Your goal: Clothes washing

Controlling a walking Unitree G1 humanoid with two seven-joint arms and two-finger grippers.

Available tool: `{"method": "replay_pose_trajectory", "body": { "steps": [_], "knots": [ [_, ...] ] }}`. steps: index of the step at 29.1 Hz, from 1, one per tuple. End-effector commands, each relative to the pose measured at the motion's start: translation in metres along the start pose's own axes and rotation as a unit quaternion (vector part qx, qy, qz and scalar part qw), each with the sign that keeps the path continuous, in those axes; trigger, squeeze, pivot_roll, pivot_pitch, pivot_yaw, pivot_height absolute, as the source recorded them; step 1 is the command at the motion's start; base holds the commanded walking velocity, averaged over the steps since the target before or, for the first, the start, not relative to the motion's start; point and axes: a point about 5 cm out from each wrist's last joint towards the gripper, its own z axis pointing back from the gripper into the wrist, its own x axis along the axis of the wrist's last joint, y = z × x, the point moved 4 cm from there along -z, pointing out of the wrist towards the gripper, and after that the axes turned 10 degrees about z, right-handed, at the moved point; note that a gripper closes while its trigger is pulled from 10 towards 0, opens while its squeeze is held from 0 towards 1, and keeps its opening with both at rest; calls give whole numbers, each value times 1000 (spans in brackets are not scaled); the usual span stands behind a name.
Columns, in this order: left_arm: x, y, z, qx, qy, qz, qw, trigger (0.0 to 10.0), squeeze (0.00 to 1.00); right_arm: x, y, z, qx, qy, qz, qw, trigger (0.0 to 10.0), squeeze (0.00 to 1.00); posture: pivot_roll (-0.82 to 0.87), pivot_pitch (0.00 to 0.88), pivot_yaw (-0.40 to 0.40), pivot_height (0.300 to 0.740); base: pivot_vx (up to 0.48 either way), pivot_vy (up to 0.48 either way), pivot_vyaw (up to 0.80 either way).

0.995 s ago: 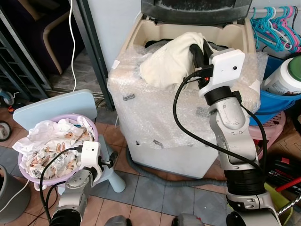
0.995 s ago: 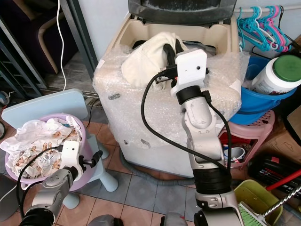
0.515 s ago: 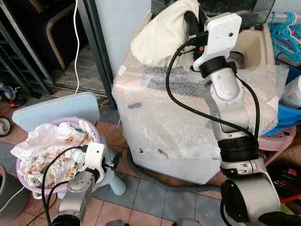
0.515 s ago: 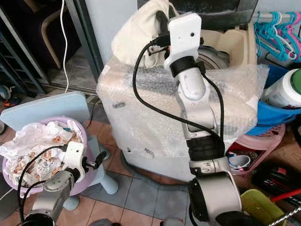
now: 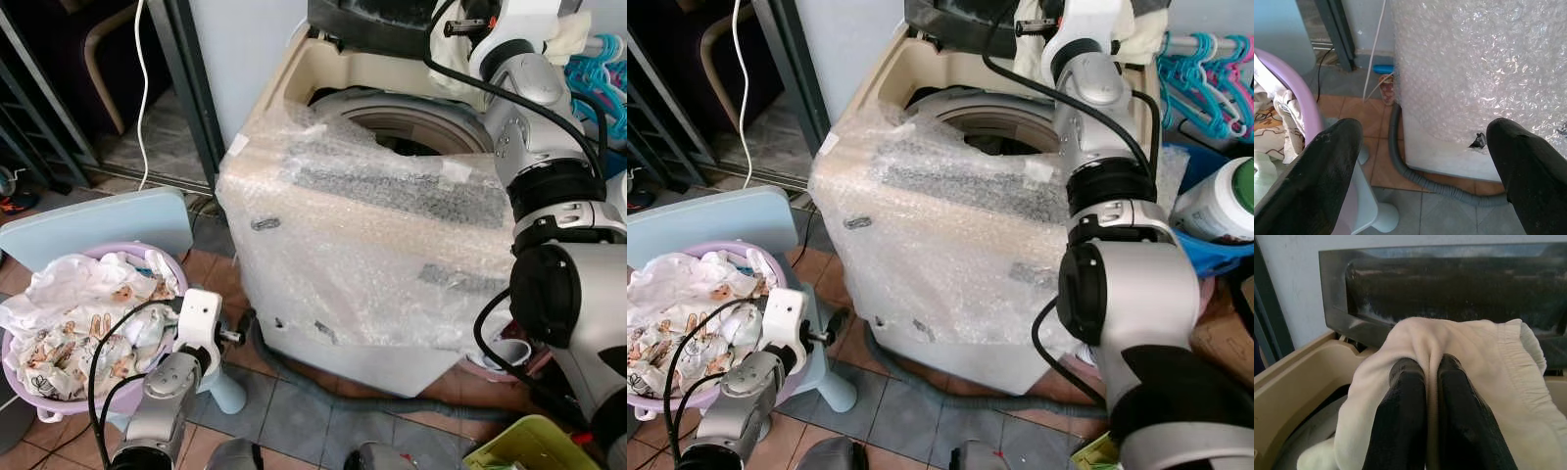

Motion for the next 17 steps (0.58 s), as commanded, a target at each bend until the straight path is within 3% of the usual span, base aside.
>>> {"method": "replay_pose_trajectory", "body": {
  "steps": [1,2,5,9,11,13,17],
  "knots": [
    [0,2,2,7,2,-5,1000,10000,0,-44,7,6,28,85,-16,996,10000,0,-37,82,8,740,0,0,0],
    [0,2,2,8,2,-5,1000,10000,0,-56,11,9,45,103,1,994,10000,1000,-31,82,7,740,0,0,0],
    [0,2,3,9,2,-6,1000,10000,0,-73,13,14,67,126,37,989,10000,1000,-30,85,9,740,0,0,0],
    [0,2,3,9,3,-8,1000,10000,0,-74,12,15,88,131,18,987,10000,1000,-36,87,14,740,0,0,0],
    [0,3,2,8,4,-8,1000,10000,0,-41,4,9,87,50,5,995,10000,1000,-44,87,17,740,0,0,0],
    [1,4,2,15,3,-13,1000,10000,0,-12,5,8,108,-25,-7,994,10000,1000,-52,87,20,740,0,0,0],
    [6,8,3,41,-13,-15,999,10000,0,5,18,17,160,-98,12,982,10000,1000,-63,84,22,740,0,0,0]
  ]
}}
